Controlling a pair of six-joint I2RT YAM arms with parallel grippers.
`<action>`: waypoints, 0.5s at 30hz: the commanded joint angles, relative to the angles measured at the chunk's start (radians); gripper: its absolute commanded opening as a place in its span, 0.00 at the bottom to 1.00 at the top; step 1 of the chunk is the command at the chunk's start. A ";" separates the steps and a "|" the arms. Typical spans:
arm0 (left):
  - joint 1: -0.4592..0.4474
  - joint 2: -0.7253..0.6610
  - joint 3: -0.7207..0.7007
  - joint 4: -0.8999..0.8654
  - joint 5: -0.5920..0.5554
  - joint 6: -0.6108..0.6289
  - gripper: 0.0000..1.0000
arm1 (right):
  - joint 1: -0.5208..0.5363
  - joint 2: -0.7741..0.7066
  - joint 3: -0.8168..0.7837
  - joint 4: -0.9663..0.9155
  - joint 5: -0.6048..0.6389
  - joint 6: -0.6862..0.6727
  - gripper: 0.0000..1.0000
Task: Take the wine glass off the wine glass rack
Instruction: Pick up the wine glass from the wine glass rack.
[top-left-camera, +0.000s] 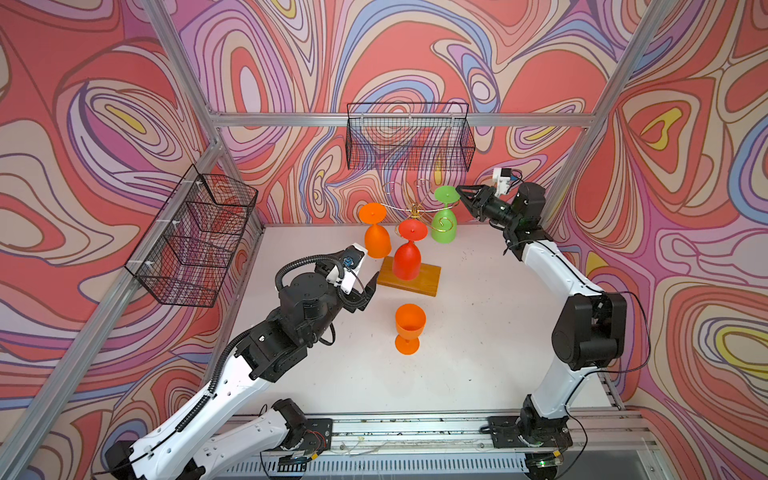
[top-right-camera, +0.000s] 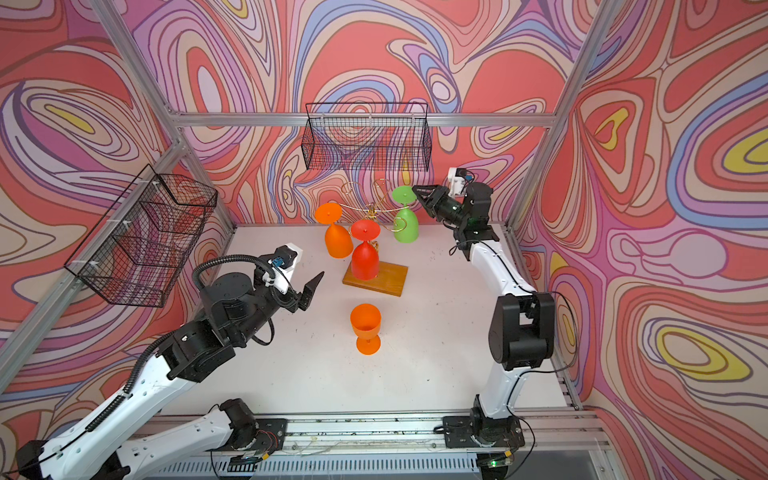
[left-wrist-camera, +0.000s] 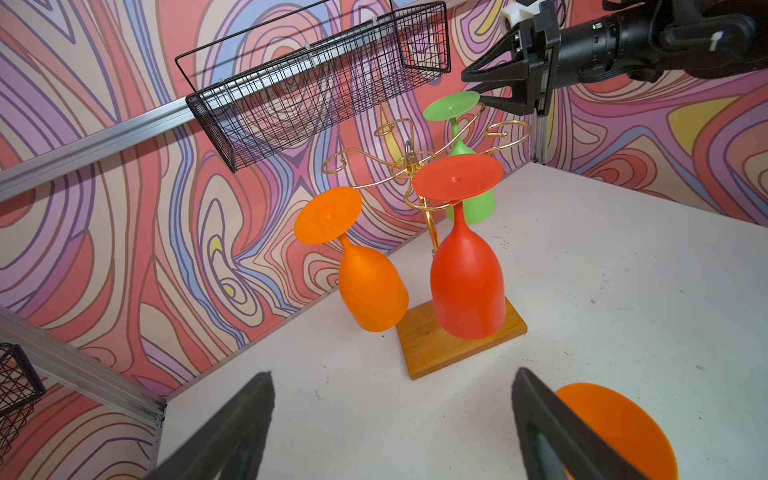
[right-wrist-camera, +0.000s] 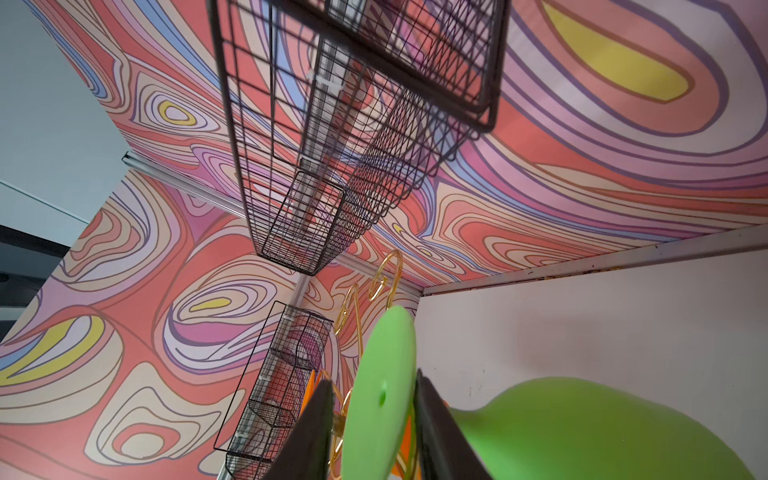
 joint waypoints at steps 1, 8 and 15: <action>0.008 -0.019 0.003 0.007 0.010 0.002 0.89 | 0.005 0.022 0.024 0.011 -0.001 -0.004 0.33; 0.009 -0.019 0.006 0.007 0.009 0.006 0.89 | 0.004 0.024 0.023 0.000 -0.005 -0.006 0.28; 0.009 -0.013 0.011 0.007 0.013 0.007 0.88 | 0.004 0.027 0.028 -0.004 -0.004 -0.008 0.21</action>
